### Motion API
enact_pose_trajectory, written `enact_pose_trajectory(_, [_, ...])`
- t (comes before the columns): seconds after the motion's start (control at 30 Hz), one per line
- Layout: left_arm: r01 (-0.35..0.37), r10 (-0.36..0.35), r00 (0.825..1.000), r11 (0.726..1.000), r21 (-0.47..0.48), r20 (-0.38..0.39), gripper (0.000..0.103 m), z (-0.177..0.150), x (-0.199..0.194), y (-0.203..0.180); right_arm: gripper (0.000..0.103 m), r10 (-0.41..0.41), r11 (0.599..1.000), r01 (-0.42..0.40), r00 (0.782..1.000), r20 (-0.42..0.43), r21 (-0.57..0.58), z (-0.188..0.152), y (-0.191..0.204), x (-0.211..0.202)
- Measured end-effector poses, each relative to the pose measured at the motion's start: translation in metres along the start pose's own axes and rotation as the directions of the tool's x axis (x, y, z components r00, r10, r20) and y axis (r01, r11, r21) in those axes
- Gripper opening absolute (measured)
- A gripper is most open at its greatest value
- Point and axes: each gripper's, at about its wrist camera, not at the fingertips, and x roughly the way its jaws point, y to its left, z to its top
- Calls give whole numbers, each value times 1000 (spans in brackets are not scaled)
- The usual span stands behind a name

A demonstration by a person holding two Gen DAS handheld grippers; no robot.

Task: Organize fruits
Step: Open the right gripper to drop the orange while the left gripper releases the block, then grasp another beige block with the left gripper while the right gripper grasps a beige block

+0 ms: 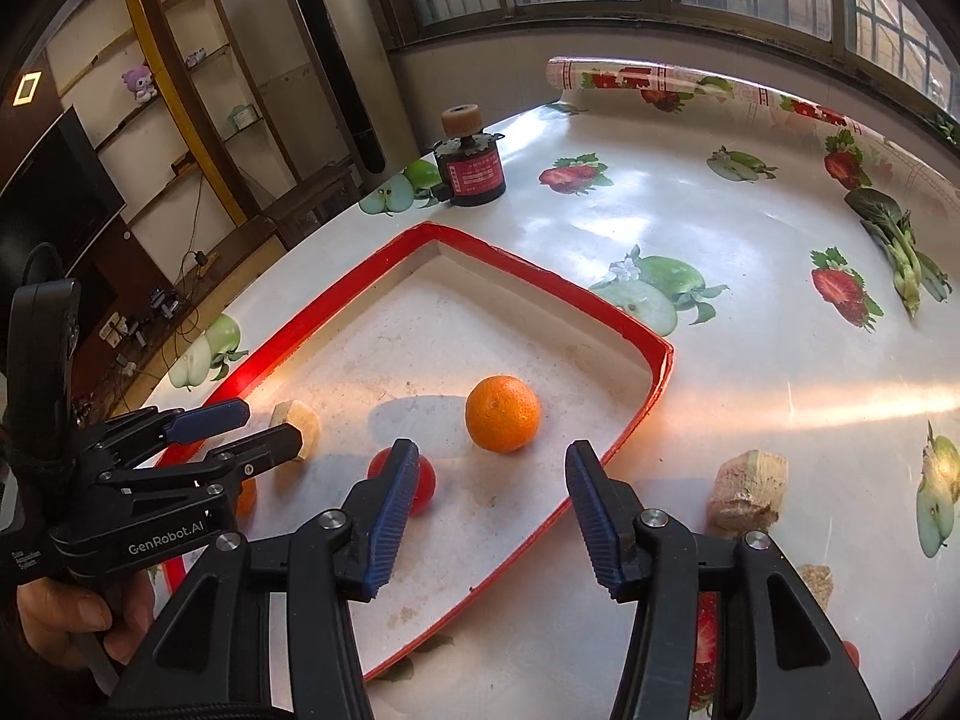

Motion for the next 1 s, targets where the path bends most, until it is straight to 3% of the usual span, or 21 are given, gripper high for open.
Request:
enact_pose_trajectory(0.53, [52, -54, 998, 997, 56, 44, 55, -18, -32, -33, 56, -56, 994, 50, 997, 60, 94, -55, -37, -69])
enact_pose_trajectory(1.0, [85, -92, 994, 991, 102, 67, 55, -28, -53, -59, 56, -102, 984, 88, 991, 81, 157, -93, -62, -105])
